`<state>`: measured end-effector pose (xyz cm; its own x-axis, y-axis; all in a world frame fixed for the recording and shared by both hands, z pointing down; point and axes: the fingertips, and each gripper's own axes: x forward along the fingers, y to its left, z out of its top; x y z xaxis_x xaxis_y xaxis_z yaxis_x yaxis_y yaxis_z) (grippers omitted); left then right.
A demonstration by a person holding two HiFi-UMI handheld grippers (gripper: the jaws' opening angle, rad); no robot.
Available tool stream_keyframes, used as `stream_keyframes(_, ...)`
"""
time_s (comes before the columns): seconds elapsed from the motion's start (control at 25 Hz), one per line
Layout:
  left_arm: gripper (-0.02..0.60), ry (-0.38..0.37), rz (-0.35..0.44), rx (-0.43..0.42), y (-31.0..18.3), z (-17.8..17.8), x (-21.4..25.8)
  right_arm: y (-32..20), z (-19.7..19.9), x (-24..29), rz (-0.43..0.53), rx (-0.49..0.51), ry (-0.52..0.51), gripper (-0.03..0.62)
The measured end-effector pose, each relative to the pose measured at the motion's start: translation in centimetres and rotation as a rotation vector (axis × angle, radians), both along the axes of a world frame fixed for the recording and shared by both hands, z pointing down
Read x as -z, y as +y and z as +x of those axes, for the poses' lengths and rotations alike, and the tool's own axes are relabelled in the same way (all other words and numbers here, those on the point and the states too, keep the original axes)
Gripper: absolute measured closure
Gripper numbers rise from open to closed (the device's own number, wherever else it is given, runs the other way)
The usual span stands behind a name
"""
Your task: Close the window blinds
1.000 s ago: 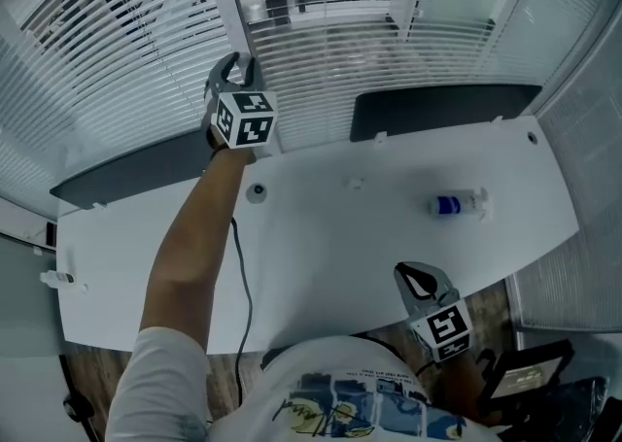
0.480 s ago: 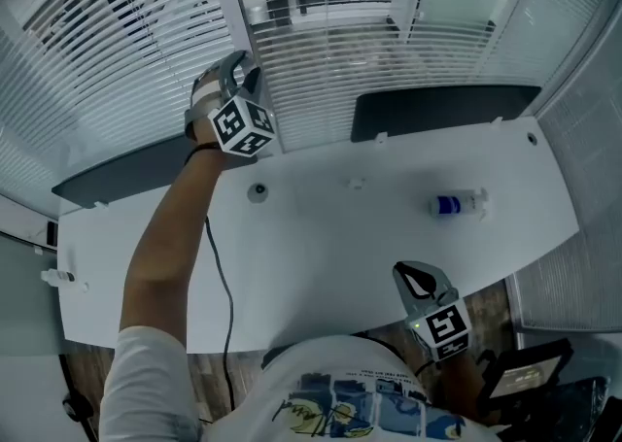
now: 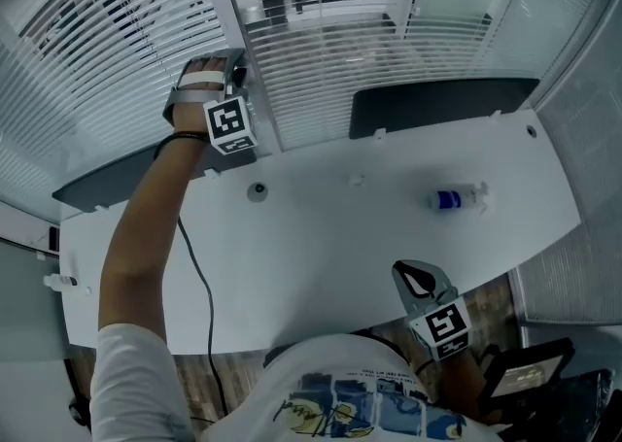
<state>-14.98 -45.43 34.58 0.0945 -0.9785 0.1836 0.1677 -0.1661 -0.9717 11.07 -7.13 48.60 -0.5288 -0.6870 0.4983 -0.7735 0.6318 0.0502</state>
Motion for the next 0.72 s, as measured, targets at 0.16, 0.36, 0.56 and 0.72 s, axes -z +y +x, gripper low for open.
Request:
stream_keyframes(0.16,0.383,-0.161,-0.007,-0.002,-0.34,0.01,-0.92,0.14,0.03,-0.17,-0.005,-0.002,-0.002,0.588)
stream_keyframes(0.36,0.437,-0.257,0.010,-0.021,-0.32,0.01,-0.71,0.12,0.17,-0.22,-0.002,-0.006,-0.001,0.588)
stream_keyframes(0.56,0.460,-0.253,0.016,-0.013,-0.42,0.17,-0.49,0.09,-0.14,-0.09,-0.009,-0.001,0.000,0.588)
stream_keyframes(0.72,0.460,-0.196,0.021,0.002,-0.46,0.17,-0.58,0.15,0.06,-0.46,-0.006,0.001,0.000,0.588)
